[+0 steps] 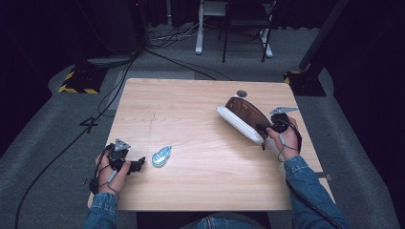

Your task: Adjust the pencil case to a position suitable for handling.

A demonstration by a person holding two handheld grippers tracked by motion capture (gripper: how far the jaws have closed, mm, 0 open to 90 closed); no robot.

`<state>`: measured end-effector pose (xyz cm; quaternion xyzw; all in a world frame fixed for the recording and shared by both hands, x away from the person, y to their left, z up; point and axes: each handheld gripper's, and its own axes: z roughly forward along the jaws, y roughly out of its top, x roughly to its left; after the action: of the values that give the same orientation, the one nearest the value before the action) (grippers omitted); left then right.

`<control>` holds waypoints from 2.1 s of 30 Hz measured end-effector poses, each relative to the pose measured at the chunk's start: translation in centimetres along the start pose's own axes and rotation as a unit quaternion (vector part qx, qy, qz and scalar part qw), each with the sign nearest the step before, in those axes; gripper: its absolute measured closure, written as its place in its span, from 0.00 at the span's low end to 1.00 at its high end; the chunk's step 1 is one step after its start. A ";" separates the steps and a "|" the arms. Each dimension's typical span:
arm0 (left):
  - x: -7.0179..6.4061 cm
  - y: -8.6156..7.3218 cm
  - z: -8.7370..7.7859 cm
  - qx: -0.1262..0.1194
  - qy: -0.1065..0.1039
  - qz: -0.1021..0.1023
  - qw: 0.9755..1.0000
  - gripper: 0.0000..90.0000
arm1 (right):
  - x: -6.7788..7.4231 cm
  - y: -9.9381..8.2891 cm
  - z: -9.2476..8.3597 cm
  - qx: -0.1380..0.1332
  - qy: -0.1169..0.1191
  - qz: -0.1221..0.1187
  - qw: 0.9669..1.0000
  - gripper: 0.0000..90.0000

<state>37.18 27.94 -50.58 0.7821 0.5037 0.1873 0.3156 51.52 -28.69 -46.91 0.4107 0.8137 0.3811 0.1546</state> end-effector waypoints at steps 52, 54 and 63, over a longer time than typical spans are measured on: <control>0.0 0.2 0.2 0.000 -0.003 0.001 1.000 0.08 | 5.1 1.3 -6.5 -0.026 0.095 -0.039 0.994 0.97; 0.0 0.2 0.2 0.000 -0.004 0.002 1.000 0.08 | 5.4 1.3 -6.7 -0.026 0.102 -0.043 0.994 0.97; 0.0 0.3 0.3 0.001 -0.005 0.003 1.000 0.08 | 7.2 1.1 -7.0 -0.015 0.127 -0.059 0.990 0.97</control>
<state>37.55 27.74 -50.58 0.7845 0.5001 0.1840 0.3171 43.72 -26.04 -40.98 0.3075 0.8438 0.4328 0.0787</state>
